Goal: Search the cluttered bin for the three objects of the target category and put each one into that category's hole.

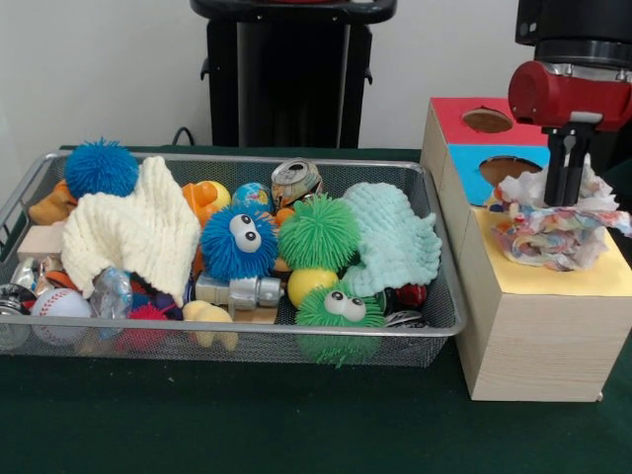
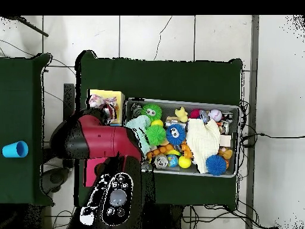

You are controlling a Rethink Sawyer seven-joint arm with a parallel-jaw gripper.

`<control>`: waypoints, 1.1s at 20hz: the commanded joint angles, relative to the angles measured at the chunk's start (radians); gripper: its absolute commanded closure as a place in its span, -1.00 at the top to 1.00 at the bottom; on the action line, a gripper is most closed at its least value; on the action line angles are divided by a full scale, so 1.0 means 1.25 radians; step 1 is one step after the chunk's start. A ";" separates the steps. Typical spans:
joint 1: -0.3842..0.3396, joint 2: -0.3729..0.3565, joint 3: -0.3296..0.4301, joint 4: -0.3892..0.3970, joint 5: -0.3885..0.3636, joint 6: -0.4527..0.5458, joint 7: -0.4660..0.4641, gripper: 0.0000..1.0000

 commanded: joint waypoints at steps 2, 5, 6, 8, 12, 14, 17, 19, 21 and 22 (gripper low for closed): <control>-0.028 0.049 0.031 0.051 -0.047 0.015 0.107 -1.00; -0.028 0.054 0.032 0.051 -0.047 0.015 0.106 -1.00; -0.028 0.056 0.033 0.051 -0.046 0.016 0.107 -1.00; -0.029 0.057 0.036 0.053 -0.044 0.016 0.109 -1.00; -0.032 0.059 0.044 0.062 -0.039 0.005 0.116 -1.00; -0.029 0.059 0.044 0.065 -0.035 0.007 0.123 -1.00; -0.021 0.060 0.040 0.064 -0.026 0.017 0.133 -1.00; -0.012 0.063 0.036 0.063 -0.020 0.019 0.142 -1.00; -0.004 0.068 0.032 0.056 -0.013 0.025 0.149 -1.00; -0.004 0.067 0.033 0.059 -0.012 0.026 0.151 -1.00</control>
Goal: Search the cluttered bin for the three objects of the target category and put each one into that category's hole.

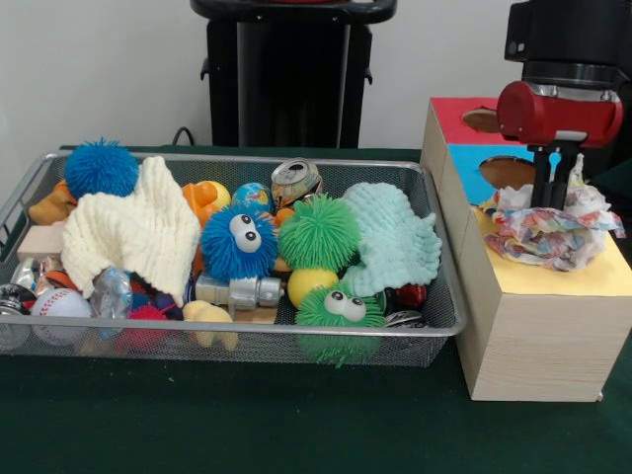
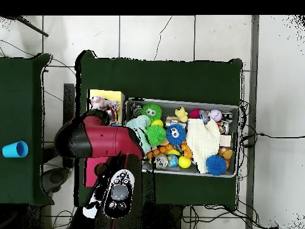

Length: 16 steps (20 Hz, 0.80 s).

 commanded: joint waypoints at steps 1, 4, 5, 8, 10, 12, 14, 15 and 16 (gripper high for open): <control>0.001 0.042 0.032 0.059 -0.010 0.026 0.153 -1.00; 0.010 0.045 0.029 0.057 -0.003 0.026 0.164 -1.00; 0.013 0.047 0.027 0.056 -0.002 0.024 0.166 -1.00; 0.017 0.056 0.027 0.055 0.000 0.012 0.171 -1.00; 0.017 0.060 0.028 0.055 0.002 0.005 0.174 -1.00; 0.018 0.062 0.029 0.055 0.004 0.001 0.176 -1.00; 0.019 0.064 0.030 0.055 0.006 0.000 0.178 -1.00; 0.020 0.065 0.030 0.054 0.006 0.000 0.178 -1.00; 0.020 0.066 0.029 0.055 0.006 -0.001 0.179 -1.00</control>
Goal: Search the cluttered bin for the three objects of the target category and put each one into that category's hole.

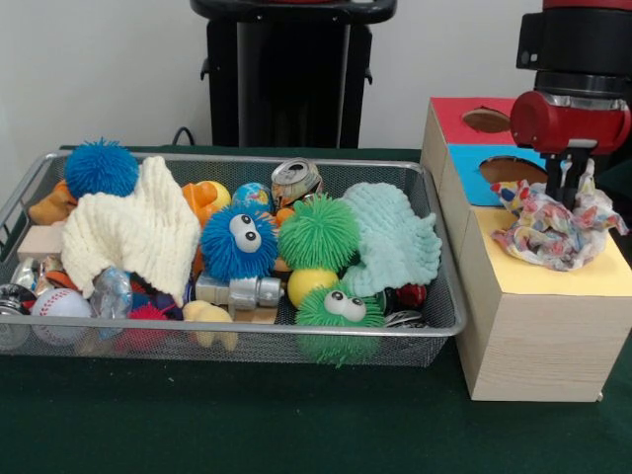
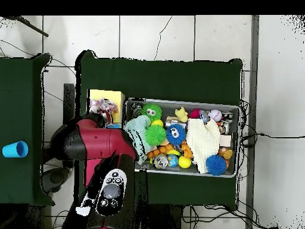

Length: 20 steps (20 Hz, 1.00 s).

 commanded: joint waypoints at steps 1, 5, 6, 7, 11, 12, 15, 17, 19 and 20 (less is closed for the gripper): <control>-0.003 0.047 0.029 0.055 0.006 -0.001 0.178 -1.00; -0.006 0.058 0.027 0.052 0.001 -0.016 0.176 -1.00; -0.008 0.062 0.029 0.052 -0.001 -0.022 0.175 -1.00; -0.011 0.063 0.031 0.051 -0.002 -0.026 0.173 -1.00; -0.016 0.066 0.036 0.048 -0.002 -0.028 0.170 -1.00; -0.017 0.068 0.038 0.047 -0.003 -0.031 0.170 -1.00; -0.019 0.070 0.046 0.043 0.000 -0.037 0.171 -1.00; -0.021 0.070 0.055 0.042 0.001 -0.050 0.173 -1.00; -0.019 0.076 0.057 0.028 0.005 -0.051 0.172 -1.00; -0.022 0.076 0.061 0.028 0.004 -0.057 0.171 -1.00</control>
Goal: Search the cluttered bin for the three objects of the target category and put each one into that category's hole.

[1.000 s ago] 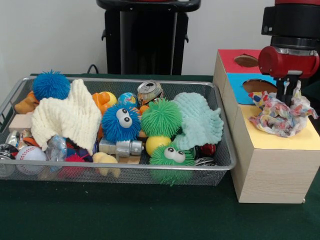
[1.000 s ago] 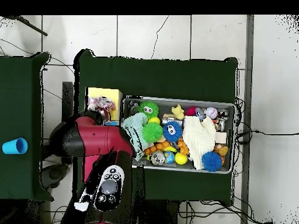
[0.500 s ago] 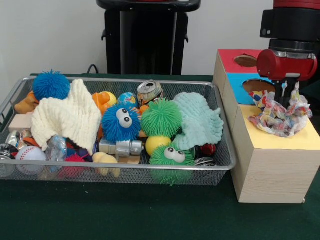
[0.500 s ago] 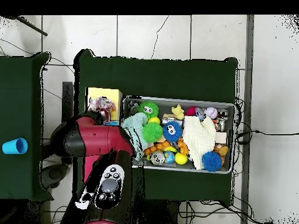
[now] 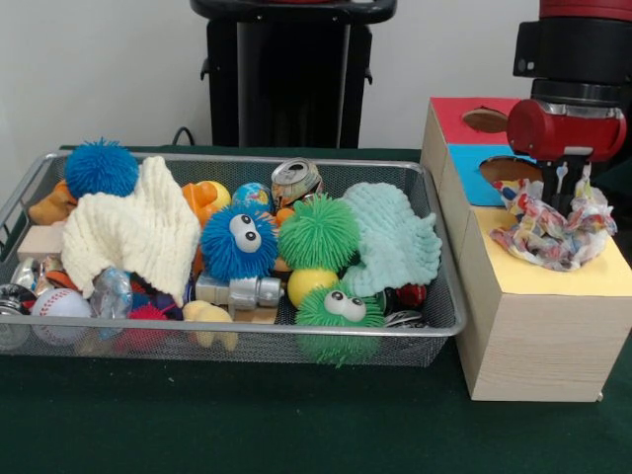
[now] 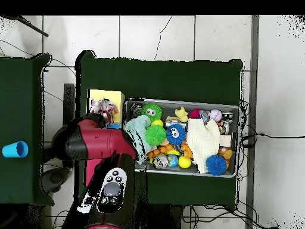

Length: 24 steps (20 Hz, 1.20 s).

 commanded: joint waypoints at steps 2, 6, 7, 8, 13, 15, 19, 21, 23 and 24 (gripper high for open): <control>-0.023 0.069 0.063 0.024 0.002 -0.063 0.172 -1.00; -0.033 0.067 0.078 0.033 0.000 -0.114 0.182 -1.00; -0.033 0.067 0.079 0.033 0.001 -0.118 0.183 -1.00; -0.036 0.065 0.083 0.036 0.003 -0.122 0.184 -1.00; -0.050 0.056 0.107 0.047 0.008 -0.139 0.189 -1.00; -0.051 0.056 0.112 0.048 0.013 -0.138 0.193 -1.00; -0.044 0.069 0.108 0.035 0.021 -0.143 0.197 -1.00; -0.039 0.082 0.098 0.026 0.020 -0.145 0.193 -1.00; -0.034 0.097 0.088 0.024 0.019 -0.150 0.192 -1.00; -0.030 0.104 0.081 0.020 0.021 -0.150 0.191 -1.00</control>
